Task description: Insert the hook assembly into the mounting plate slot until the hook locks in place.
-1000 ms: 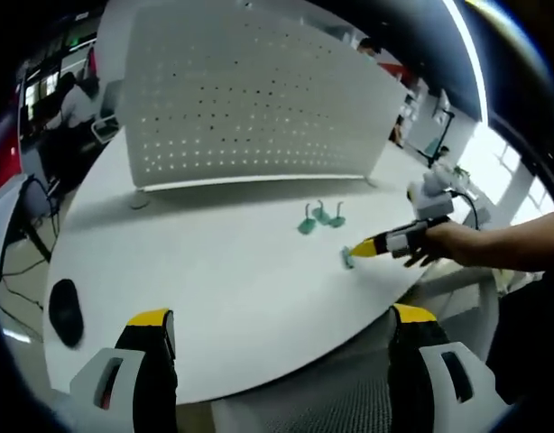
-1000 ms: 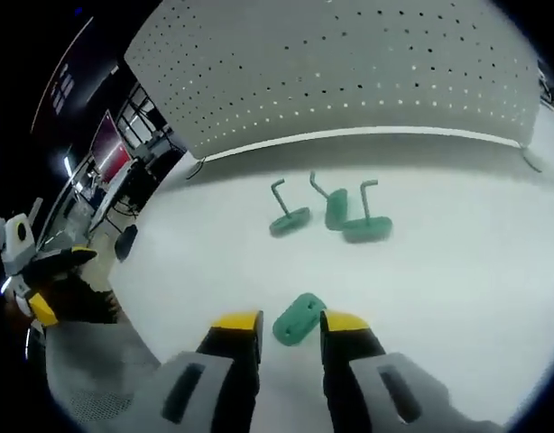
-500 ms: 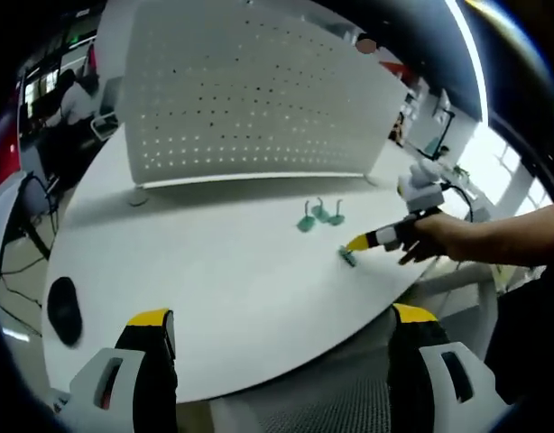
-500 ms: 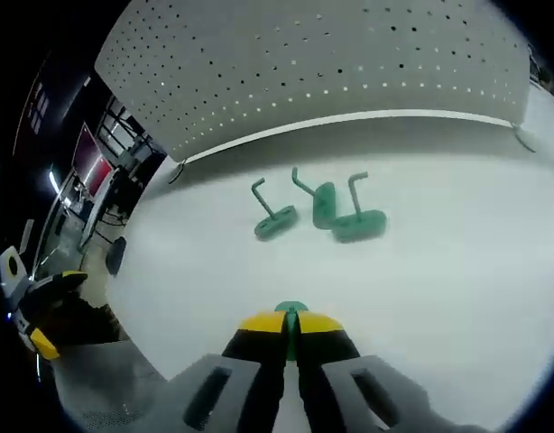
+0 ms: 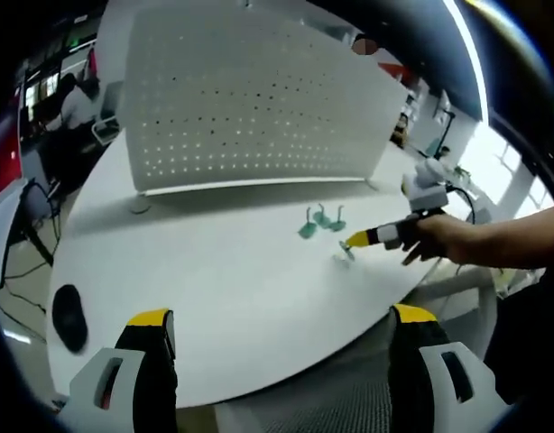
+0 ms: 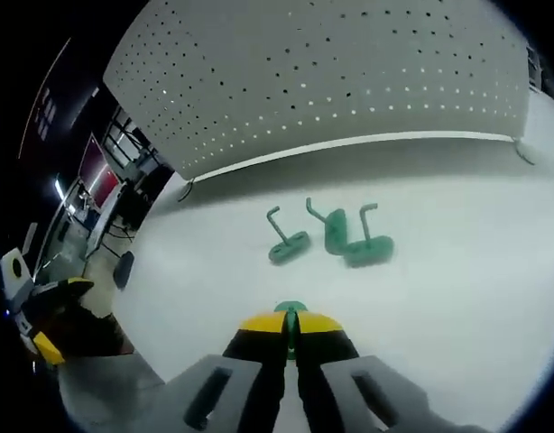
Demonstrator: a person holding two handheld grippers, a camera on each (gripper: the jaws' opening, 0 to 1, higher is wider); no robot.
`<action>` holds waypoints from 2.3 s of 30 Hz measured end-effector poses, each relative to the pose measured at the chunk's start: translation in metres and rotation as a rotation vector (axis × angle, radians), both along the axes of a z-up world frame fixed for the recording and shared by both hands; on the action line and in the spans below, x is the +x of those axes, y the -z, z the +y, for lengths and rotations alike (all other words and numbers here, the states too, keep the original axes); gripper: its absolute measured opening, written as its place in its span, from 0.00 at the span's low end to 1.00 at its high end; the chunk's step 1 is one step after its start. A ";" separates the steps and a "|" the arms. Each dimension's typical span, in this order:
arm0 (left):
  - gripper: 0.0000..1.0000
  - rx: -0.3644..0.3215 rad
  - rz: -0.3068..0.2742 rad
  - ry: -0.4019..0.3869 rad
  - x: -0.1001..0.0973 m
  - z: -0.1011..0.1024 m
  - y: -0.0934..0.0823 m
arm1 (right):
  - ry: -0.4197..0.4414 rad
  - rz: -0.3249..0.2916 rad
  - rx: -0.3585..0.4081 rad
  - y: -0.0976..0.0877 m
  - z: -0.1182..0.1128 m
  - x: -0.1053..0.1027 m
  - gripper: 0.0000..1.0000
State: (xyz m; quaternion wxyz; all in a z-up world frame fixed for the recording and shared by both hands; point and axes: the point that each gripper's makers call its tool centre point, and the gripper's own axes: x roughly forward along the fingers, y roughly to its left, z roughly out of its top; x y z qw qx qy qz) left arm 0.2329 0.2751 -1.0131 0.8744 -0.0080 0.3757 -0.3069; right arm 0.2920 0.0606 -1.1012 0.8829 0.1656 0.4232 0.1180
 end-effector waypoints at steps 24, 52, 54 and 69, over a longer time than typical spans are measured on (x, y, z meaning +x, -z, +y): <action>0.79 -0.149 0.016 0.034 0.038 -0.053 -0.024 | -0.010 -0.365 0.223 -0.143 0.056 0.022 0.00; 0.14 -0.392 0.015 -0.022 0.040 -0.073 -0.060 | -0.199 -0.511 0.312 -0.181 0.141 -0.012 0.00; 0.12 -0.394 0.014 -0.028 0.040 -0.073 -0.060 | -0.208 -0.532 0.302 -0.184 0.142 -0.013 0.00; 0.02 -0.424 0.004 -0.034 0.034 -0.072 -0.065 | -0.235 -0.557 0.272 -0.188 0.151 -0.018 0.00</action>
